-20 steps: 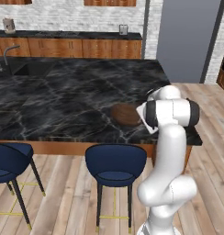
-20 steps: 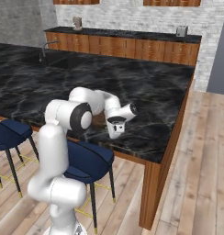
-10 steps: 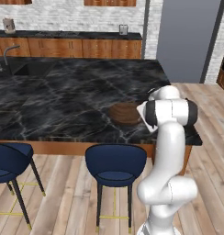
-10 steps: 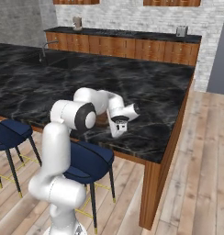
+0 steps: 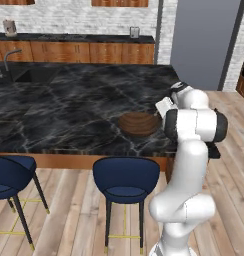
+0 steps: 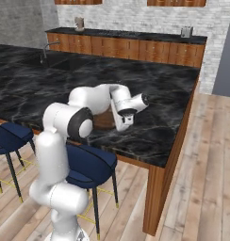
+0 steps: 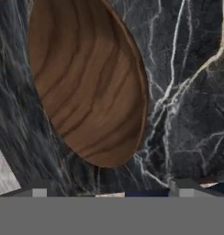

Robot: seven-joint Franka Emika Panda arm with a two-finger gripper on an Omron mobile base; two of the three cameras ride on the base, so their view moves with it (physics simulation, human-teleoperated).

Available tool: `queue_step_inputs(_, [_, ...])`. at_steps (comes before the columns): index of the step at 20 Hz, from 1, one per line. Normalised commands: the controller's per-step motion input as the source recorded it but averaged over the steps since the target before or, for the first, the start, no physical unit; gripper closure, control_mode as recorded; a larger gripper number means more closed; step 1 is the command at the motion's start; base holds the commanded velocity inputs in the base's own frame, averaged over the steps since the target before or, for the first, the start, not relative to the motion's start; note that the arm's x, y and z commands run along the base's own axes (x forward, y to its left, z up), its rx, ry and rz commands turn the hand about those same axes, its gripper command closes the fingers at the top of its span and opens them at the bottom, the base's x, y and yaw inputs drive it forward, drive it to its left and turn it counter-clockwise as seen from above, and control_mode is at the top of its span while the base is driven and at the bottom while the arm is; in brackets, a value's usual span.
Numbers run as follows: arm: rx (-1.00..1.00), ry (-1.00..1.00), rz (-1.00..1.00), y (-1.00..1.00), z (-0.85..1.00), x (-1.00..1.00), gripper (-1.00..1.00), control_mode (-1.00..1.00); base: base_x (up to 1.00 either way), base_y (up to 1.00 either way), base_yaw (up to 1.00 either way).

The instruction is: Pick up the bowls from the cabinet and place each bowl in front of a stool on the dining counter.

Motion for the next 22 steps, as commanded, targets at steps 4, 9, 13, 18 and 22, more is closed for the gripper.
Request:
queue_step_inputs(4, [0.00,0.00,-0.13,-0.16,1.00,-1.00,-1.00,-1.00,0.00,0.00,0.00])
queue_step_inputs(9, [-0.01,-0.01,-0.21,0.03,1.00,-1.00,-1.00,-1.00,0.00,0.00,0.00])
queue_step_inputs(13, [0.00,0.00,-0.24,0.00,1.00,-1.00,-1.00,-1.00,0.00,0.00,0.00])
queue_step_inputs(18, [0.00,0.00,-0.24,0.01,1.00,-1.00,-1.00,-1.00,0.00,0.00,0.00])
queue_step_inputs(22, [-0.02,0.00,-0.20,0.31,0.89,-0.91,-1.00,-1.00,0.00,0.00,0.00])
